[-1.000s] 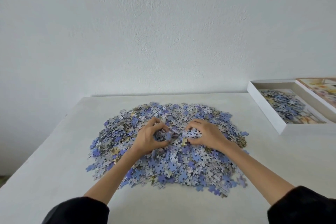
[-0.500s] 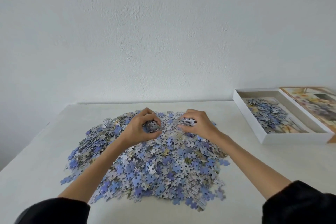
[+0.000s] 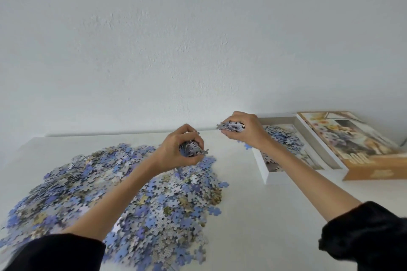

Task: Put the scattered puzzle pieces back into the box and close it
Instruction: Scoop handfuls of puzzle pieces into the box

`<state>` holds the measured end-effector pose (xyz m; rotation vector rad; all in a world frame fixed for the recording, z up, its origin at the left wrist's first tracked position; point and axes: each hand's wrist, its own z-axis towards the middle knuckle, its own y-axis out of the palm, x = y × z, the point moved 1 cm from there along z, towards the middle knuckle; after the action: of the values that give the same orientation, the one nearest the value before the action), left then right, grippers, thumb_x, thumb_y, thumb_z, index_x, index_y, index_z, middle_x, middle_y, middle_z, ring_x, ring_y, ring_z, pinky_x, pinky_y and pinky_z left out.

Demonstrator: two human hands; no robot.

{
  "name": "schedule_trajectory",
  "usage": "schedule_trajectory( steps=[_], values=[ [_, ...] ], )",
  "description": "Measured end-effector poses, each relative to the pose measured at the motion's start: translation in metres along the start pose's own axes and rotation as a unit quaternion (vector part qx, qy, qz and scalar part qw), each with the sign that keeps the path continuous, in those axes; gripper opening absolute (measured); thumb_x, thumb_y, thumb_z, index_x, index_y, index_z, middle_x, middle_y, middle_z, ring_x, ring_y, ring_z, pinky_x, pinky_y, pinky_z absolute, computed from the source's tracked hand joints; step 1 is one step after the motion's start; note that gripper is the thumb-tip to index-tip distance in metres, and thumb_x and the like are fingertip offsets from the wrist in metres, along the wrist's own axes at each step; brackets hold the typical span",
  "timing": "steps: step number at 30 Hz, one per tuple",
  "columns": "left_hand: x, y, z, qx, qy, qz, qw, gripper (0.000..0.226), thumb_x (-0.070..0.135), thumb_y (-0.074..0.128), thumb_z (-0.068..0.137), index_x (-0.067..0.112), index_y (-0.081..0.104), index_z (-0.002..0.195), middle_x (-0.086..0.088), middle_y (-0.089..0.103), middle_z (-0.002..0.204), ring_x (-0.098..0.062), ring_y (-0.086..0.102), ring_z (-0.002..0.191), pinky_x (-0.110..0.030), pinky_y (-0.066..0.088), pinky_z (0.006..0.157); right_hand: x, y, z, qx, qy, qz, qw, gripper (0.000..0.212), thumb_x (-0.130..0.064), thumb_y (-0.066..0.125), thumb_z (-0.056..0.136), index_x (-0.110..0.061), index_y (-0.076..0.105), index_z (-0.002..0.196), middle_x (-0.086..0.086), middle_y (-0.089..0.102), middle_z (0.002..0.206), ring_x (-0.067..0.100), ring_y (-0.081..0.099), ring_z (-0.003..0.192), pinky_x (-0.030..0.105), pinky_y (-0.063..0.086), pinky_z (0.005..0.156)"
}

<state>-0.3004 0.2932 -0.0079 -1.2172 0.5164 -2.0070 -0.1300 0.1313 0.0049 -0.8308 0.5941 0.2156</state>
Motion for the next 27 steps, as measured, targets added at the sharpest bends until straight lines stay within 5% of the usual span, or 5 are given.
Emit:
schedule_trajectory(
  steps=[5, 9, 14, 20, 27],
  values=[
    [0.022, 0.051, 0.059, -0.016, 0.021, -0.025, 0.999, 0.019, 0.022, 0.076, 0.071, 0.027, 0.064, 0.085, -0.001, 0.052, 0.096, -0.015, 0.059, 0.084, -0.030, 0.052, 0.073, 0.052, -0.062, -0.013, 0.025, 0.020, -0.036, 0.999, 0.019, -0.010, 0.074, 0.075, -0.004, 0.071, 0.094, 0.002, 0.060, 0.076, 0.007, 0.054, 0.070, 0.010, 0.038, 0.061],
    [0.040, 0.101, 0.106, -0.035, 0.052, -0.039, 0.997, 0.018, 0.023, 0.076, 0.071, 0.022, 0.064, 0.084, 0.006, 0.052, 0.093, -0.013, 0.057, 0.084, -0.035, 0.050, 0.073, 0.092, -0.098, -0.019, 0.010, 0.035, -0.070, 0.997, 0.023, -0.017, 0.075, 0.075, -0.005, 0.070, 0.095, 0.006, 0.064, 0.081, 0.013, 0.058, 0.071, 0.016, 0.041, 0.063],
    [0.046, 0.165, 0.147, -0.071, 0.069, -0.053, 0.994, 0.020, 0.029, 0.073, 0.070, 0.018, 0.066, 0.085, 0.010, 0.050, 0.094, -0.002, 0.050, 0.089, -0.021, 0.042, 0.083, 0.147, -0.118, -0.021, -0.016, 0.073, -0.091, 0.993, 0.035, -0.037, 0.070, 0.074, -0.008, 0.070, 0.093, 0.000, 0.059, 0.077, 0.018, 0.056, 0.071, 0.033, 0.042, 0.064],
    [0.031, 0.214, 0.167, -0.116, 0.063, 0.012, 0.991, 0.025, 0.037, 0.073, 0.074, 0.022, 0.066, 0.092, 0.021, 0.041, 0.107, 0.011, 0.044, 0.092, -0.011, 0.038, 0.079, 0.194, -0.112, -0.021, -0.055, 0.103, -0.108, 0.987, 0.017, -0.025, 0.071, 0.078, -0.015, 0.070, 0.091, -0.019, 0.046, 0.075, 0.001, 0.046, 0.069, 0.032, 0.041, 0.067],
    [0.020, 0.224, 0.164, -0.166, 0.091, 0.146, 0.971, 0.041, 0.057, 0.051, 0.082, 0.024, 0.066, 0.101, 0.003, 0.056, 0.113, -0.014, 0.060, 0.085, -0.036, 0.051, 0.067, 0.204, -0.101, -0.017, -0.088, 0.103, -0.080, 0.988, 0.012, -0.034, 0.065, 0.082, -0.028, 0.068, 0.093, -0.015, 0.059, 0.091, 0.002, 0.052, 0.086, 0.019, 0.040, 0.075]
  ],
)
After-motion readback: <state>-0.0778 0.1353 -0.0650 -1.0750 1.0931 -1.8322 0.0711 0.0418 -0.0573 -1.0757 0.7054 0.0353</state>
